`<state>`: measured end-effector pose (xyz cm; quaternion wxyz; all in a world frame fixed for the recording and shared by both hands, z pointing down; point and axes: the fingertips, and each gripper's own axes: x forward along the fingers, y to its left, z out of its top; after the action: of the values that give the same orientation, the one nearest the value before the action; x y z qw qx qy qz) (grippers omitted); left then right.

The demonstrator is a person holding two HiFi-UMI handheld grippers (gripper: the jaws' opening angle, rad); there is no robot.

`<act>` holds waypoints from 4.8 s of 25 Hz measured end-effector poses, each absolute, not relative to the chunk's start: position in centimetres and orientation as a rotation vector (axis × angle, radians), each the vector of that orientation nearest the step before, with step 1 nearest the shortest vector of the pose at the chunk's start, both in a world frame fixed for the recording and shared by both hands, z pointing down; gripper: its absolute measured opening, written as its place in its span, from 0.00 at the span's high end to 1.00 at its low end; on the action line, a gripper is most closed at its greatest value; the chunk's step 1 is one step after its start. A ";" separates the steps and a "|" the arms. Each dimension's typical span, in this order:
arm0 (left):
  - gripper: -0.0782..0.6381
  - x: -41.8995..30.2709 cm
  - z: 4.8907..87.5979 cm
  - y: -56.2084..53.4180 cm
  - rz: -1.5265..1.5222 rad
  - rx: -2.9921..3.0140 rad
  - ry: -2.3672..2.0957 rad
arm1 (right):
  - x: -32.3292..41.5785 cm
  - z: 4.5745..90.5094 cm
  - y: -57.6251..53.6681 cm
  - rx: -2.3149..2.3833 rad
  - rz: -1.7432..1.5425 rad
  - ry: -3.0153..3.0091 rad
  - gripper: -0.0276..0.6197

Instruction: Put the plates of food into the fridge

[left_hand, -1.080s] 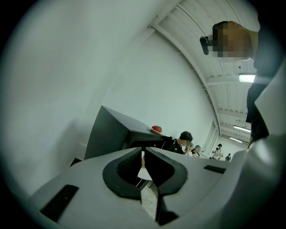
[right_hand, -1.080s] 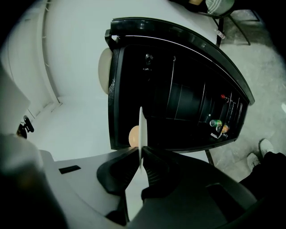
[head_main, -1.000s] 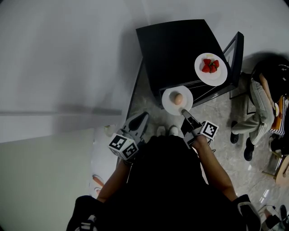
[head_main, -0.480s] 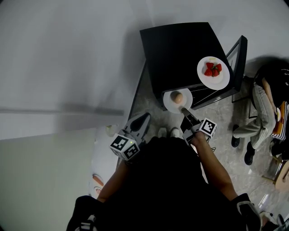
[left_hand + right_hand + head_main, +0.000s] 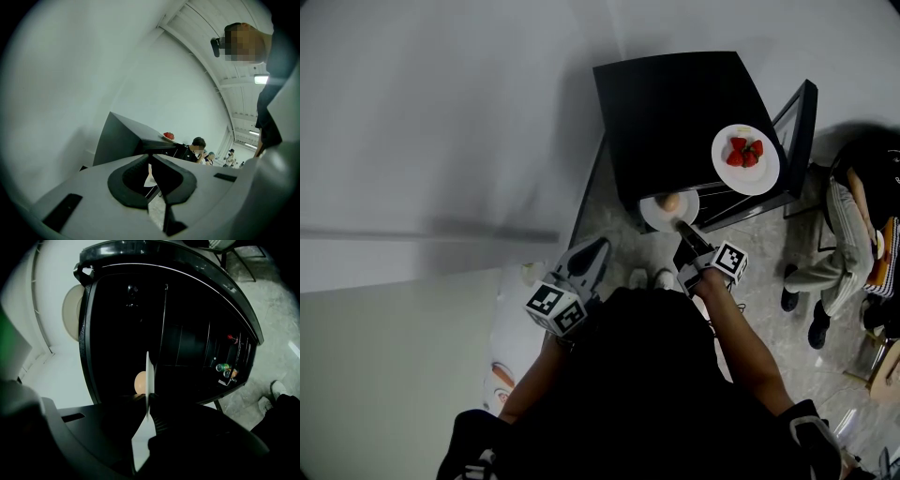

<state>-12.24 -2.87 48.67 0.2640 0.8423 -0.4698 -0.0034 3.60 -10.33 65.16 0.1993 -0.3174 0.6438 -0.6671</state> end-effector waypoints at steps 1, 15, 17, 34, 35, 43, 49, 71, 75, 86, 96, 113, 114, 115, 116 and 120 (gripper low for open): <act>0.86 -12.2 48.7 -3.0 -0.009 2.277 -1.268 | 3.5 65.3 -10.5 -0.893 -1.871 1.792 0.89; 0.86 -13.0 48.9 -4.0 -0.027 2.250 -1.302 | 2.5 66.6 -13.7 -0.920 -1.906 1.732 0.91; 0.86 -13.1 49.0 -4.2 -0.046 2.236 -1.305 | 2.3 66.7 -14.3 -0.925 -1.903 1.731 0.91; 0.86 -13.3 49.5 -4.9 -0.060 2.207 -1.309 | 1.4 66.6 -16.5 -0.943 -1.918 1.717 0.91; 0.86 -13.2 49.5 -4.9 -0.060 2.208 -1.306 | 1.4 66.5 -16.5 -0.942 -1.914 1.720 0.91; 0.86 -12.8 49.2 -4.5 -0.061 2.216 -1.295 | 1.2 65.1 -16.5 -0.960 -1.866 1.769 0.74; 0.86 -12.6 49.0 -4.2 -0.057 2.234 -1.285 | 1.4 65.0 -16.3 -1.030 -1.872 1.821 0.64; 0.86 -12.6 48.9 -4.2 -0.103 2.242 -1.276 | 0.2 64.9 -15.5 -1.312 -1.783 2.331 0.58; 0.86 -12.5 49.0 -4.1 -0.103 2.241 -1.274 | 0.5 65.3 -14.9 -1.325 -1.780 2.356 0.58; 0.86 -11.5 48.3 -4.3 -0.125 2.309 -1.205 | 1.4 62.2 -13.2 -1.307 -1.578 2.453 0.58; 0.86 -9.5 48.1 -4.0 -0.101 2.354 -1.123 | 3.9 58.6 -11.0 -1.285 -1.452 2.428 0.58; 0.86 -7.7 48.4 -5.2 -0.066 2.392 -1.095 | 8.9 50.4 -11.5 -1.152 -1.314 2.231 0.58; 0.86 -7.6 48.4 -5.3 -0.062 2.395 -1.091 | 9.5 49.9 -11.8 -1.154 -1.298 2.219 0.58; 0.86 -7.5 48.4 -5.4 -0.059 2.397 -1.087 | 10.1 49.4 -12.1 -1.160 -1.282 2.208 0.58; 0.86 -7.3 48.4 -5.5 -0.057 2.399 -1.082 | 10.7 48.8 -12.4 -1.167 -1.267 2.198 0.58; 0.86 -6.8 48.4 -5.8 -0.048 2.405 -1.061 | 12.6 47.3 -13.8 -1.156 -1.228 2.162 0.58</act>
<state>-6.79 -5.81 48.44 0.2533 0.8849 -0.3905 -0.0176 12.57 -13.78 47.26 0.1983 -0.4132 0.7728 -0.4389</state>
